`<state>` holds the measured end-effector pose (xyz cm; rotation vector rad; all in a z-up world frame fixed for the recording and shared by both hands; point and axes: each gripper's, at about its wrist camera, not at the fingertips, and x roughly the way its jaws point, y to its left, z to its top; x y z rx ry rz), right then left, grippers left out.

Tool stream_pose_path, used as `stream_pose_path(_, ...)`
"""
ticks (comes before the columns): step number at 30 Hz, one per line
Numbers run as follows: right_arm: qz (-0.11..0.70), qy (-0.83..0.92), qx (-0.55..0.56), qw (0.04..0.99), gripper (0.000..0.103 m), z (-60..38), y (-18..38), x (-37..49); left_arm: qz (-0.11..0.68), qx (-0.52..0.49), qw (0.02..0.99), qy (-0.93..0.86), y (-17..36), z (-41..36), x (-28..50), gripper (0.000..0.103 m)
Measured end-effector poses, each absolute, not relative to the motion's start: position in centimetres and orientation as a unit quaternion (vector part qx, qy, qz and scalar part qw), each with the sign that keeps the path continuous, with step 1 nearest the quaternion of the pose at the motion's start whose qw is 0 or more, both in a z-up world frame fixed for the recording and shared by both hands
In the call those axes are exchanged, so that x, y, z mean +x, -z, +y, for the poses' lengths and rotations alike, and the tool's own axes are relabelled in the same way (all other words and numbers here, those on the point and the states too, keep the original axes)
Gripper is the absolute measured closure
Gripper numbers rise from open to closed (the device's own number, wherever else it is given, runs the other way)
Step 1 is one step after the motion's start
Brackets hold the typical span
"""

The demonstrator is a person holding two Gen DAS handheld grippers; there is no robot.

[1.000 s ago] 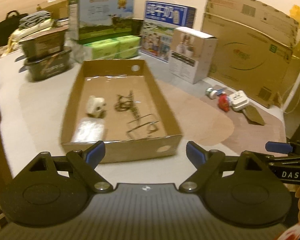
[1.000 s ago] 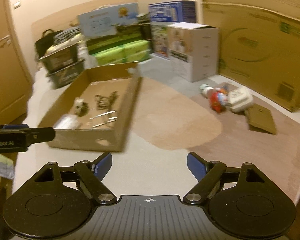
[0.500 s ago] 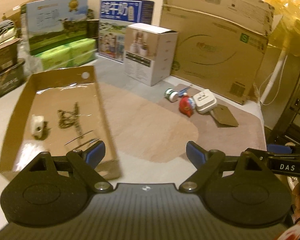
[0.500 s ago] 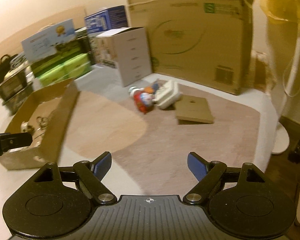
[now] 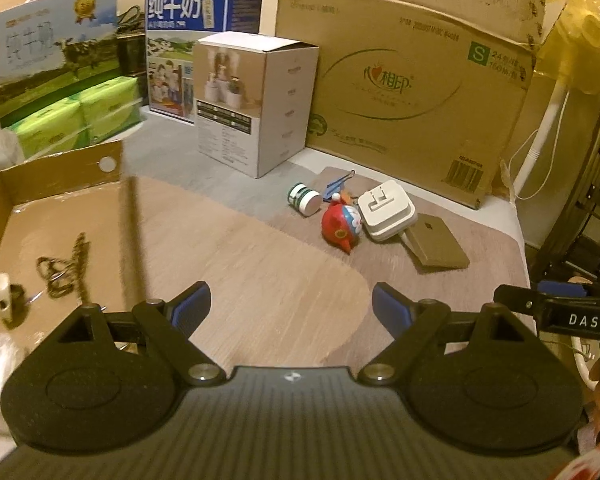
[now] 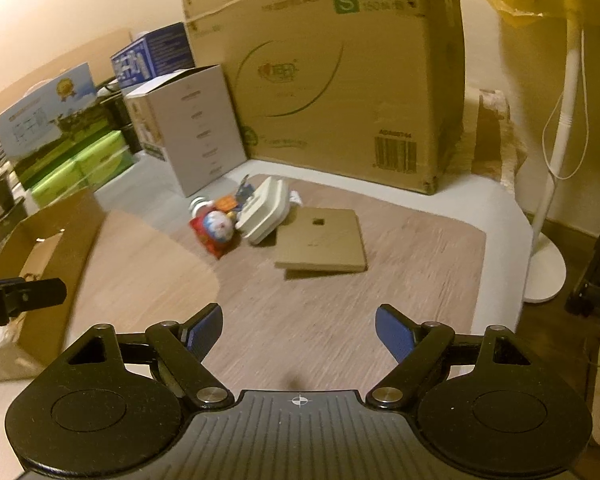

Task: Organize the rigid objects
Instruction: 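Move both open grippers back toward the red toy and charger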

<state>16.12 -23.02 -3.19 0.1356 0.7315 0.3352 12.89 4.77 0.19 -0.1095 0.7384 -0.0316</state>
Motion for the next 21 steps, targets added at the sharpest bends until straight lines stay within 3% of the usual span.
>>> stream_pose_path(21,0.383,-0.209,0.076,0.897,0.019,-22.1,7.5,27.0,0.377,-0.040,0.925,0.023,3.9,2.7,22.0,0.017)
